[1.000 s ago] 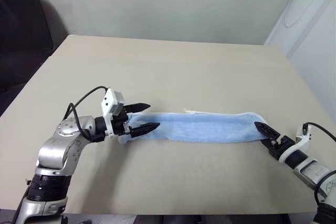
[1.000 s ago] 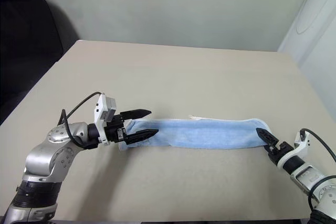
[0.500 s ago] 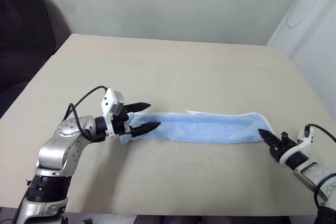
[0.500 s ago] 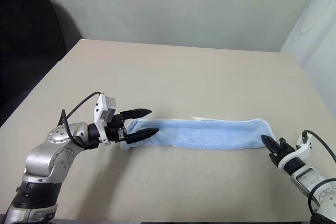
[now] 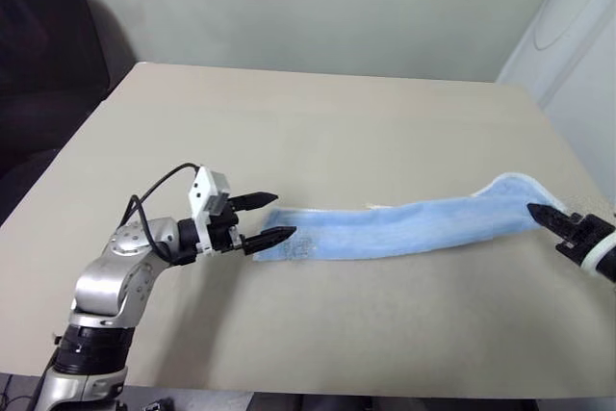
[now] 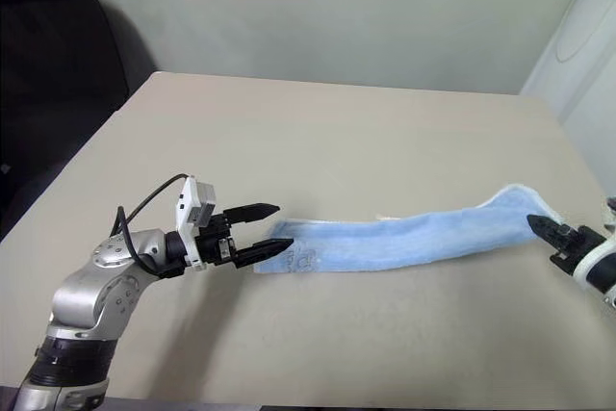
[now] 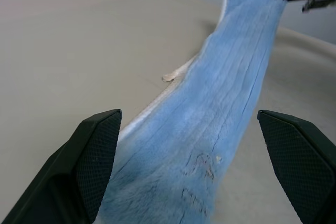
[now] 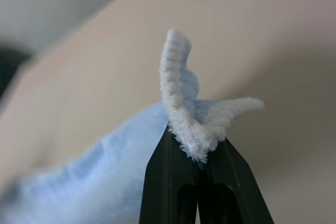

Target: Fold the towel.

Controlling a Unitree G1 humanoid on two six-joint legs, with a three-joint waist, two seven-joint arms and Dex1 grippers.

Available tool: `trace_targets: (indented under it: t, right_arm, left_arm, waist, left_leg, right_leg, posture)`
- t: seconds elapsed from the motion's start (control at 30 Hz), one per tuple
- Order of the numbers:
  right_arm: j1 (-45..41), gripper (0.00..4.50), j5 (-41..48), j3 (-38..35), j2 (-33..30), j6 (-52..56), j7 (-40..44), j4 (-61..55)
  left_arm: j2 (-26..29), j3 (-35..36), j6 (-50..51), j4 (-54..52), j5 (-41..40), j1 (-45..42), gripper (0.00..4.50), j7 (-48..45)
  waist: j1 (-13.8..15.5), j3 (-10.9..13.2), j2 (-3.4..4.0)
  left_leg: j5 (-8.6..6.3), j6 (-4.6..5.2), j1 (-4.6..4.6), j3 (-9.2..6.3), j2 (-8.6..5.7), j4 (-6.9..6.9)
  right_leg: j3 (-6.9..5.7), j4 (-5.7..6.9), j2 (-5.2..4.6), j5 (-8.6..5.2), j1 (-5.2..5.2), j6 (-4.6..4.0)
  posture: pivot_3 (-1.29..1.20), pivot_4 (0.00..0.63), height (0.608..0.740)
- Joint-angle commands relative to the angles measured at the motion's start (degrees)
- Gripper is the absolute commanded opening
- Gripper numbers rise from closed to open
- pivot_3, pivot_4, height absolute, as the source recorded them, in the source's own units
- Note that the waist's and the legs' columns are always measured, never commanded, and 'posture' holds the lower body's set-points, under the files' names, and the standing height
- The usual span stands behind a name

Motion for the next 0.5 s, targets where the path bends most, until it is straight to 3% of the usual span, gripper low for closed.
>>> trace_targets:
  t: [0.03,0.27,0.5]
  right_arm:
    - [-1.0,0.02,-5.4,5.9,-4.1,-3.0,7.0,-6.3]
    - [-3.7,0.02,-15.1,20.1,-9.3,-5.6,14.3,-15.0]
    - [-12.4,0.02,-20.8,33.7,-4.8,-3.7,12.9,-17.5]
  left_arm:
    - [-0.2,-0.1,-1.1,-0.9,0.2,-1.2,4.5,0.1]
    - [-0.5,-0.3,-1.3,-0.7,0.6,-1.4,4.5,0.2]
    - [-1.5,-0.3,-1.4,-1.1,0.7,-1.1,4.5,1.0]
  waist:
    - [0.0,0.0,0.03]
    - [0.1,0.0,0.02]
    - [0.0,0.0,-0.01]
  left_leg:
    - [0.01,0.0,-0.01,0.0,-0.01,0.0]
    - [0.05,0.04,-0.01,0.01,-0.03,0.04]
    - [0.17,0.06,0.06,0.04,-0.02,0.06]
  right_leg:
    - [0.0,-0.01,0.0,0.0,0.0,0.0]
    - [0.01,-0.01,-0.01,0.08,0.03,-0.13]
    - [0.01,0.01,0.0,0.08,0.06,-0.1]
  posture:
    - [0.0,0.15,0.74]
    - [0.0,0.15,0.74]
    - [0.0,0.15,0.74]
